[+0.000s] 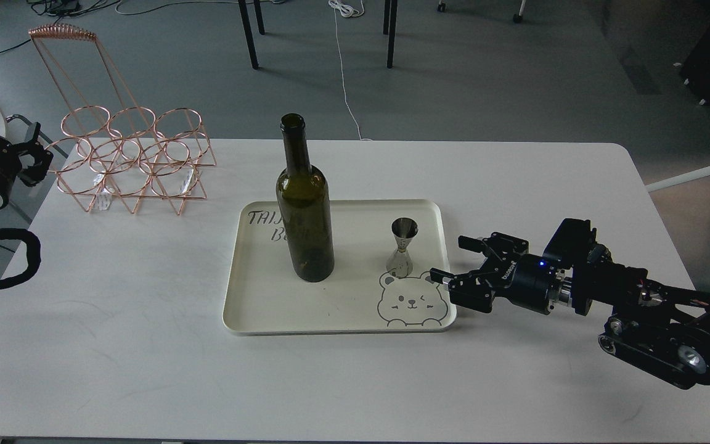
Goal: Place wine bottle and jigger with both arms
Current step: 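Close the right gripper around the steel jigger, then lift the jigger off the tray and carry it away from the bottle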
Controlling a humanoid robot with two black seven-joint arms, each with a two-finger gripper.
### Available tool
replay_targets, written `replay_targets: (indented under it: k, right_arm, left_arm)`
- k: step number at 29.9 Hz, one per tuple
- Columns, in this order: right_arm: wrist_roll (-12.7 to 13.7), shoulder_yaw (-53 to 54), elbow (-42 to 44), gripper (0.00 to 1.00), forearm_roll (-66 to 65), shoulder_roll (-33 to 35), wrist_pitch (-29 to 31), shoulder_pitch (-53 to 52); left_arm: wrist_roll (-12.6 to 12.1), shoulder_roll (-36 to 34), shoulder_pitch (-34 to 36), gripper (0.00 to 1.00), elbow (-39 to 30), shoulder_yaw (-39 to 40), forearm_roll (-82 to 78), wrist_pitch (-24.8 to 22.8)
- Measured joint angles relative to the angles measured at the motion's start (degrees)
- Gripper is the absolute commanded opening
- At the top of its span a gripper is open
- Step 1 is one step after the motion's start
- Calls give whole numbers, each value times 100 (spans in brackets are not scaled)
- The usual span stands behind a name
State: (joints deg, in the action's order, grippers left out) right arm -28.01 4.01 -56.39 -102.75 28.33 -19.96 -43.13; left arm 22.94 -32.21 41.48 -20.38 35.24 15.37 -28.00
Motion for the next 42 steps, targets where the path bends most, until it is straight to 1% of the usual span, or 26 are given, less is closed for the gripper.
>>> replay_targets:
  k: [7,11,16,20,23,28,32,38,42]
  right_arm:
    - [1,-170,897,78,-16,-950,-163,-231]
    - [1,-172,1225,73,-11,-1321,-269,-357]
    - [1,-194,1424,55,-9,-1548,-288,-439]
    - [1,-239,1446,44,-8,-1586,-290,-461]
    - [1,-382,1448,36,-7,-1586,-312,-484]
    - [1,-459,1507,26,-7,-1586,-470,-497]
    - [1,-470,1541,10,-7,-1586,-539,-493]
    - [1,-472,1549,5,-7,-1592,-634,-476]
    - [0,-467,1523,5,10,-1599,-744,-500]
  left_arm:
    - [0,-78,-5,99,16,-8,-7,0]
    - [0,-91,-4,99,17,-8,-8,0]
    - [0,-91,14,99,17,-7,-8,0]
    - [0,-91,17,99,17,-7,-10,0]
    - [0,-88,17,99,17,-7,-15,0]
    - [0,-83,18,99,25,-8,-17,0]
    - [0,-83,27,99,26,-2,-17,0]
    - [0,-85,27,99,26,-8,-17,0]
    - [0,-100,27,99,26,-17,-17,0]
